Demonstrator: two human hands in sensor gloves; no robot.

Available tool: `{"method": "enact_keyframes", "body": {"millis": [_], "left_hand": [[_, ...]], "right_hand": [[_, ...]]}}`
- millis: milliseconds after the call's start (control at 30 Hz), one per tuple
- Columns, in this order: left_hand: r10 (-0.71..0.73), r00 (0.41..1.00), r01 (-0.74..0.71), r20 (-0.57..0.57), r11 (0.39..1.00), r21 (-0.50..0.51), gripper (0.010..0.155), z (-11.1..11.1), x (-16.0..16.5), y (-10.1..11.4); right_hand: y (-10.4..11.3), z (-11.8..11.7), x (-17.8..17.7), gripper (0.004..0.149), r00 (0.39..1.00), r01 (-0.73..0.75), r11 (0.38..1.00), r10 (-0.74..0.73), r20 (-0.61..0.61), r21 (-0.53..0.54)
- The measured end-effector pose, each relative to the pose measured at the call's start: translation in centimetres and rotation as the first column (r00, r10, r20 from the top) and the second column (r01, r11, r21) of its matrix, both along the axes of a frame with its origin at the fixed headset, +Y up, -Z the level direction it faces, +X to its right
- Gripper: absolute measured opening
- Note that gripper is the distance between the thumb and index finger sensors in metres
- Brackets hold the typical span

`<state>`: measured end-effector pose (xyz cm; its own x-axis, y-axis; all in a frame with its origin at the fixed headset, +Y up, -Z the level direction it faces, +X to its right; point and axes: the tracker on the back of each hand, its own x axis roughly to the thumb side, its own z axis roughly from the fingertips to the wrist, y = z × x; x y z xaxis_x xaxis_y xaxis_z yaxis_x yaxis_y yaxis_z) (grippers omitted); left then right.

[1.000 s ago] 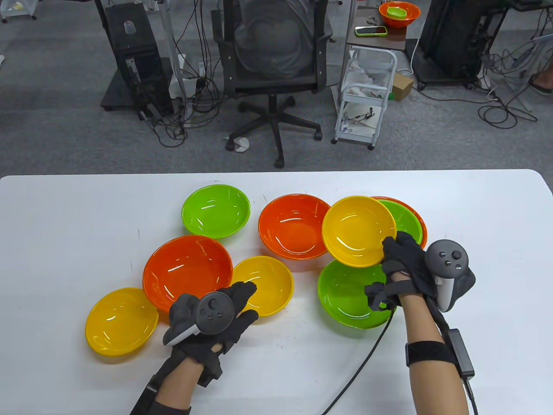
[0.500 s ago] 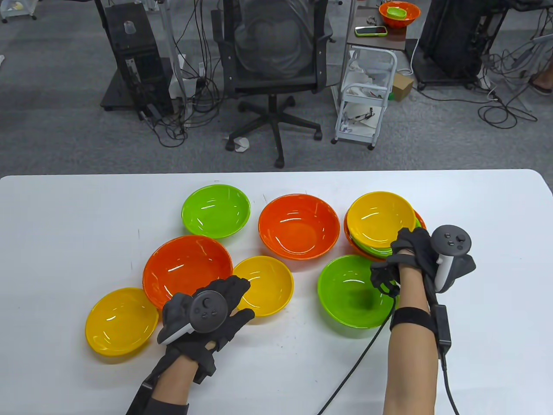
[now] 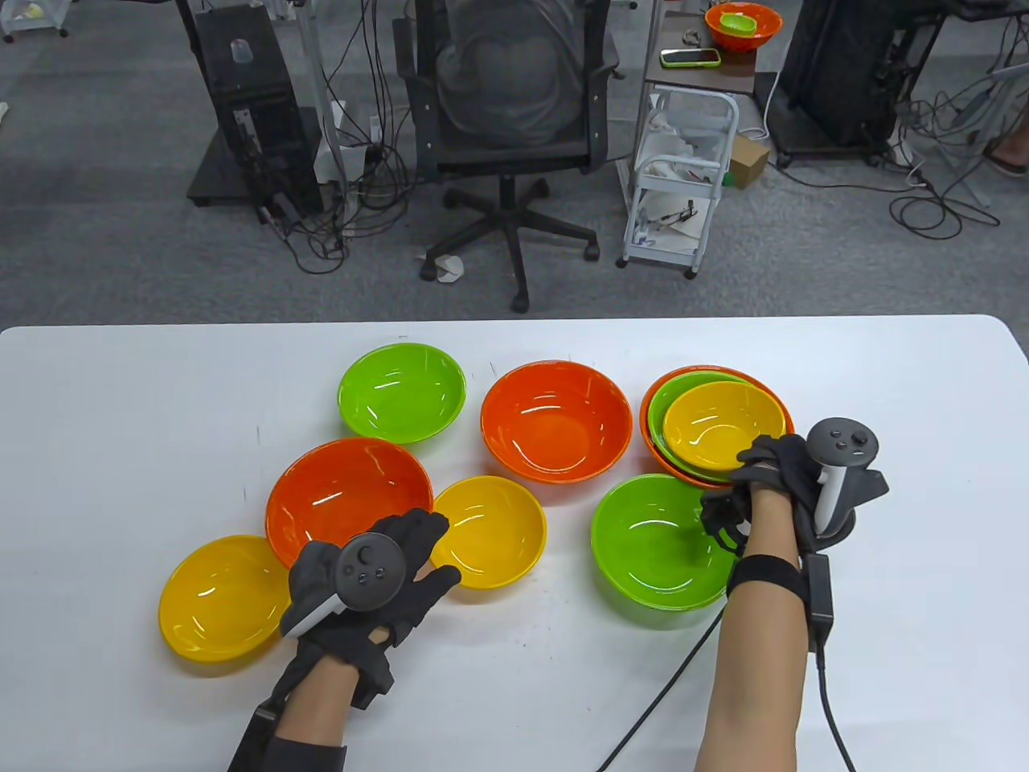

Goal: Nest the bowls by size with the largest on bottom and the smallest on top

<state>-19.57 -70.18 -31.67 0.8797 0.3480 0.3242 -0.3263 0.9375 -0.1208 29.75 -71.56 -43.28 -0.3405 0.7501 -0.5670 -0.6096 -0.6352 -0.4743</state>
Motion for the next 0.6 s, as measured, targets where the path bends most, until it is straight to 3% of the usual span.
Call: {"method": "enact_keyframes", "body": {"millis": [367,600], "left_hand": [[-0.008,1.0,0.007,-0.013,1.0,-0.005,0.072,-0.1,0.0,0.0],[-0.023,1.0,0.023,-0.018,1.0,-0.006,0.071,-0.1,0.1,0.0]], "right_hand": [[0.6,-0.8,0.0,0.056,0.997,-0.078,0.995,0.076,-0.031,-0.057],[1.7,-1.2,-0.9,0.056,0.953,-0.302,0.932,0.287,-0.1,-0.2]]}}
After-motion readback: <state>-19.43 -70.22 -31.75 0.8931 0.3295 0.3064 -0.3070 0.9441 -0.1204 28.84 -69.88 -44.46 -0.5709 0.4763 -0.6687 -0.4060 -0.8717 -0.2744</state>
